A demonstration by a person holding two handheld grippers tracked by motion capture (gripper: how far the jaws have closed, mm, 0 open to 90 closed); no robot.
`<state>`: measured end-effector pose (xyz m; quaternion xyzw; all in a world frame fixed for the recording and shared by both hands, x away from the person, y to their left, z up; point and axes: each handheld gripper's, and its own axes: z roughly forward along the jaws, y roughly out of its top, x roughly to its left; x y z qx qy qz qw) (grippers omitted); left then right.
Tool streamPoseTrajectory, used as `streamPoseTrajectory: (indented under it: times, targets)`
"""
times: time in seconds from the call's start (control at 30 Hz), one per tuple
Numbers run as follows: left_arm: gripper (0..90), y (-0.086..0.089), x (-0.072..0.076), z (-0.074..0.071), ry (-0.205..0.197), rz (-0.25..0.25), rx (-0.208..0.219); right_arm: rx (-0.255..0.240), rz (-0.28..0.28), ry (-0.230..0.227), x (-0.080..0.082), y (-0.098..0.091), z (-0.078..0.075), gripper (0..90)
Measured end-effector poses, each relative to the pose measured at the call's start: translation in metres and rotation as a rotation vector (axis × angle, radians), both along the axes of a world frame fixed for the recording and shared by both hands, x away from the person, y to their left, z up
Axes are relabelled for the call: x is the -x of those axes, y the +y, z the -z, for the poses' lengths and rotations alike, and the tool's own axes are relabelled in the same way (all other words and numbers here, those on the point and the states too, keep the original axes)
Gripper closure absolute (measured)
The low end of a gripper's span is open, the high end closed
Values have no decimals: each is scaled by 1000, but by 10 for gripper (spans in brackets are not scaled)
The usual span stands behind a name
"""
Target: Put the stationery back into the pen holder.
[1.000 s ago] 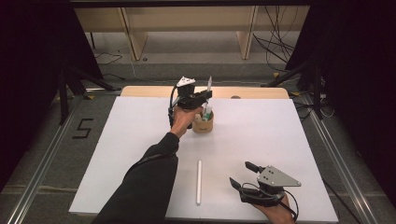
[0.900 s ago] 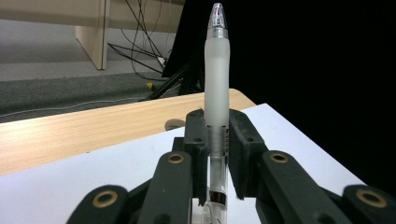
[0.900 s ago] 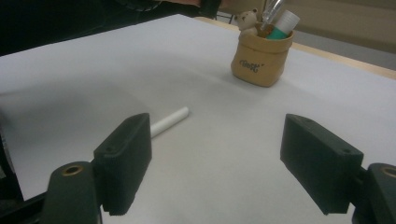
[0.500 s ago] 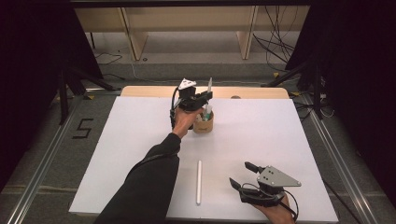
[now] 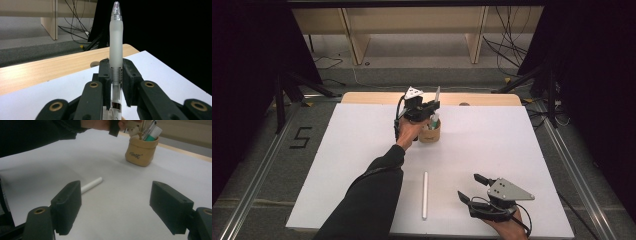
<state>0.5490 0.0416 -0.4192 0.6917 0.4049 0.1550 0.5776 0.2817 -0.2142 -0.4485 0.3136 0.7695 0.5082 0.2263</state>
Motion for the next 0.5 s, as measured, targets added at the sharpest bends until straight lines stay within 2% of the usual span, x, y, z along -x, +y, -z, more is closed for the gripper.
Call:
streamPoseTrajectory:
  times: [0.2,0.37,0.5]
  targets:
    - [784,2,1,3,9,3,5,3,-2,3,-1,0,1,264]
    - [783,1,3,3,2,13,-24,4,0,4,-1,0,1,264]
    - [783,1,4,4,12,22,-39,3,0,3,-1,0,1,265]
